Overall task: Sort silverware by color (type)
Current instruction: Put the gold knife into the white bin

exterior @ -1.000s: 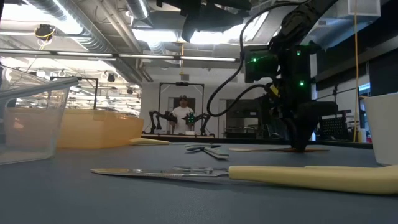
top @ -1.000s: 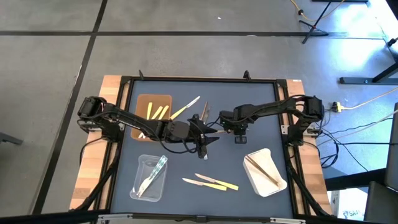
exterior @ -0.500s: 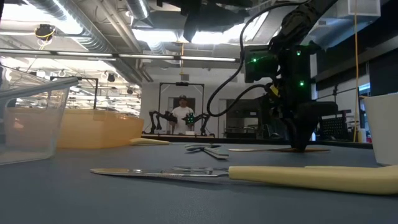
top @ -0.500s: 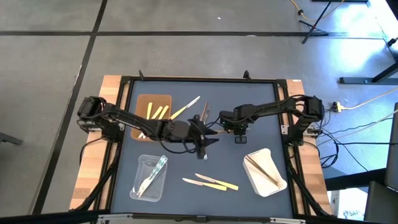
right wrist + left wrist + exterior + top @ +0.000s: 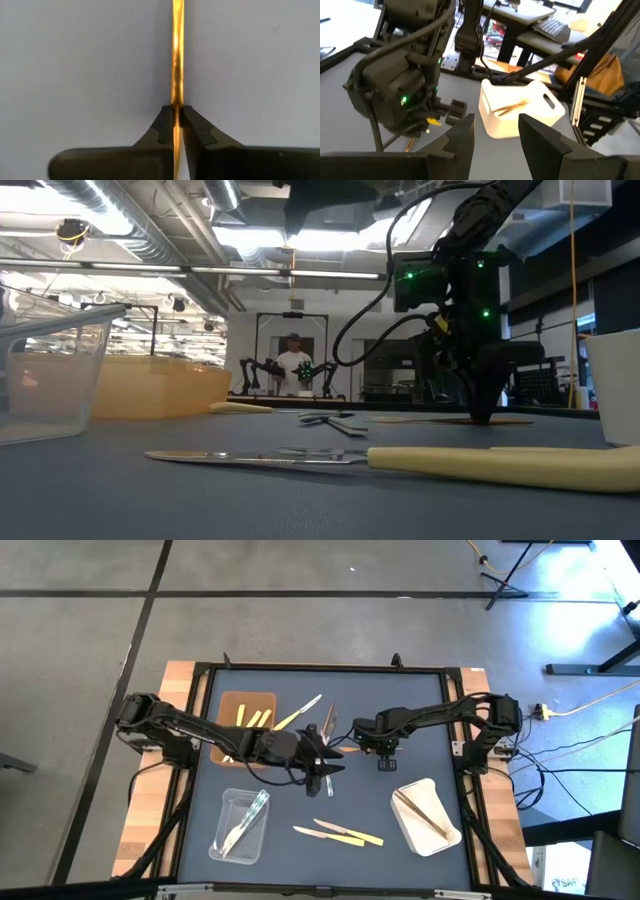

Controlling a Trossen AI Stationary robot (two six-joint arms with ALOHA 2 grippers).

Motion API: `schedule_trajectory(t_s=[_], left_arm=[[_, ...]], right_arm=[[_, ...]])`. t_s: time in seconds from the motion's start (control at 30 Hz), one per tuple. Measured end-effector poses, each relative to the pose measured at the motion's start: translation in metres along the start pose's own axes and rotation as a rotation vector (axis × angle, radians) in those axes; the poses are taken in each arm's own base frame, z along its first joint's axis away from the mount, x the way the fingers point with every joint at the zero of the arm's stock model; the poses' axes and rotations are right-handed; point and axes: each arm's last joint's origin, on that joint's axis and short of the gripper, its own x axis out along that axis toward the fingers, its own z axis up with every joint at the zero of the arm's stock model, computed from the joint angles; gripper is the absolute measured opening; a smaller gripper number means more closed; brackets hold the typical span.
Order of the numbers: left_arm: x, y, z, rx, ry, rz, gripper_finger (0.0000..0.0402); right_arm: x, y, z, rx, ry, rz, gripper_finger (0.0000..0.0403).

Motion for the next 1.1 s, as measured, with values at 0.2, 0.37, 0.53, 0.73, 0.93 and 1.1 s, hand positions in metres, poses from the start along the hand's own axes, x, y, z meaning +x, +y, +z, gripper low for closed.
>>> schedule_trajectory(t_s=[0.2, 0.37, 0.53, 0.73, 0.93, 1.1], left_arm=[[-0.016, 0.003, 0.008, 0.004, 0.035, -0.003, 0.0146], [-0.039, 0.008, 0.021, 0.005, 0.052, 0.014, 0.0146], [-0.063, 0.013, 0.032, 0.004, 0.057, 0.034, 0.0146], [-0.084, 0.023, 0.043, -0.006, 0.045, 0.066, 0.0146], [-0.089, 0.031, 0.047, -0.014, 0.046, 0.094, 0.0146], [-0.090, 0.038, 0.042, -0.011, 0.104, 0.130, 0.0146]], right_arm=[[0.000, 0.000, 0.000, 0.000, 0.000, 0.000, 0.0004], [0.000, 0.000, 0.000, -0.001, -0.002, 0.000, 0.0004], [-0.002, 0.000, 0.001, -0.031, -0.007, -0.001, 0.0003], [-0.005, -0.001, 0.002, -0.056, -0.012, -0.002, 0.0002], [-0.016, -0.003, 0.014, -0.076, -0.071, -0.016, 0.0001], [-0.030, -0.006, 0.025, -0.100, -0.120, -0.027, 0.0001]])
